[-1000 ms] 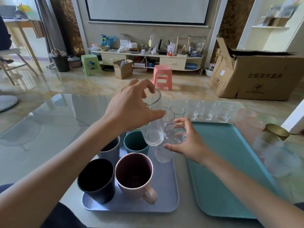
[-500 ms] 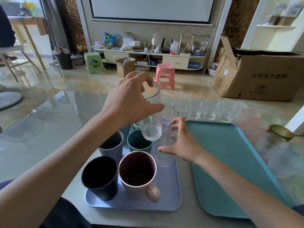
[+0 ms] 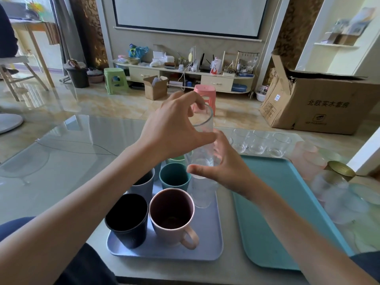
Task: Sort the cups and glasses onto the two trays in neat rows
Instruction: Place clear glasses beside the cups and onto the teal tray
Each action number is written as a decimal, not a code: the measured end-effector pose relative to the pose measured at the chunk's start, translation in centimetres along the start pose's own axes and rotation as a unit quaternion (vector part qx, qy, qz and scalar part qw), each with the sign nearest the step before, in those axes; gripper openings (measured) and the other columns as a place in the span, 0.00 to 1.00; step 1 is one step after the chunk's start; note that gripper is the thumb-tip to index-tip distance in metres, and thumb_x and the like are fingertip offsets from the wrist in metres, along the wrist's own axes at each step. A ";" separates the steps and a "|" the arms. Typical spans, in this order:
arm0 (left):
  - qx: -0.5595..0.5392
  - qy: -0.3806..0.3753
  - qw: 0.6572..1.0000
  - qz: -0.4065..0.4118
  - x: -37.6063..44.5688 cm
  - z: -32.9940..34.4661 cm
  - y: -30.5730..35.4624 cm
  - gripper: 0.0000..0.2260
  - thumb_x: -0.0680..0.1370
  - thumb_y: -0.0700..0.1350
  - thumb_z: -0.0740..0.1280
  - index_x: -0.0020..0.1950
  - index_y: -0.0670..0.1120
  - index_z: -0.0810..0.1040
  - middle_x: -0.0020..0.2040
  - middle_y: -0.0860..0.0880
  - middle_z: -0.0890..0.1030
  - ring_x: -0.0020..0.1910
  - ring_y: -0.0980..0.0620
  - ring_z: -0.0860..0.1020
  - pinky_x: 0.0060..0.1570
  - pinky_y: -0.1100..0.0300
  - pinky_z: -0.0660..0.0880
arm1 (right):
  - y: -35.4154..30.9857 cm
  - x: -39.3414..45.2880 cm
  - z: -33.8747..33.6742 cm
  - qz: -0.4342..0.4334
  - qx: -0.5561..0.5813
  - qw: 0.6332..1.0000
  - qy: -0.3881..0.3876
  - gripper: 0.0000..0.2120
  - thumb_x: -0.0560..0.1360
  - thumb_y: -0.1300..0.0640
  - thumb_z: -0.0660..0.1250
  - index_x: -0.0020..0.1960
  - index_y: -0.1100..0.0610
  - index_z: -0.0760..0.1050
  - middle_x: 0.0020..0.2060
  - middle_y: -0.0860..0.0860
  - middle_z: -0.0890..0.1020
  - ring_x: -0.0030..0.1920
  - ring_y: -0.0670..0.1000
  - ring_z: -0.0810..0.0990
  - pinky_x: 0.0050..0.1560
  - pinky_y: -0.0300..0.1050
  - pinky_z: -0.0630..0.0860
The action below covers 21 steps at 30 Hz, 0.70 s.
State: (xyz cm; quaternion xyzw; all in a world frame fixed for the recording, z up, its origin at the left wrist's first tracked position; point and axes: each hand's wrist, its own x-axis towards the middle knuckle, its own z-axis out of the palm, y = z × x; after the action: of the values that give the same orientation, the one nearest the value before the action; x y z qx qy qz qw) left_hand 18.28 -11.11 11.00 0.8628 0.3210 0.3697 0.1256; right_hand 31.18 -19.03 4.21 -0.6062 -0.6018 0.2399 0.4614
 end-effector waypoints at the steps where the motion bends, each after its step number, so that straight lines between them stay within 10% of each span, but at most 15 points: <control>1: -0.007 -0.003 1.000 0.004 -0.1 0.2 0.1 0.23 0.62 0.59 0.74 0.53 0.55 0.74 0.47 0.56 0.74 0.37 0.62 0.72 0.36 0.60 0.73 | -0.1 0.2 0.5 -0.004 0.005 1.000 0.012 0.37 0.62 0.46 0.78 0.64 0.48 0.64 0.61 0.42 0.74 0.62 0.43 0.73 0.63 0.40 0.69; 10: -0.216 -0.157 0.962 -0.057 -0.5 -0.7 -2.7 0.28 0.66 0.70 0.62 0.56 0.51 0.74 0.44 0.53 0.79 0.39 0.53 0.79 0.37 0.56 0.76 | -0.1 -1.9 -0.5 0.061 0.139 0.986 0.068 0.29 0.58 0.50 0.77 0.57 0.48 0.71 0.49 0.50 0.81 0.49 0.47 0.82 0.46 0.39 0.77; 21: 0.237 -0.302 0.923 0.018 -4.5 2.5 -7.0 0.18 0.66 0.66 0.68 0.42 0.53 0.80 0.41 0.54 0.82 0.43 0.52 0.79 0.35 0.61 0.70 | 5.7 -7.9 1.1 0.141 0.199 0.967 0.076 0.38 0.44 0.41 0.82 0.52 0.46 0.75 0.49 0.51 0.81 0.50 0.48 0.83 0.48 0.40 0.78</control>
State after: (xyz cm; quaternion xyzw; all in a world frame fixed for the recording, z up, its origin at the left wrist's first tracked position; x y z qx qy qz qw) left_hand 14.55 -8.65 3.61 0.9438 0.3304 0.0071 0.0015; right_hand 31.91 -25.35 -3.22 -0.5974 -0.4139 0.3706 0.5783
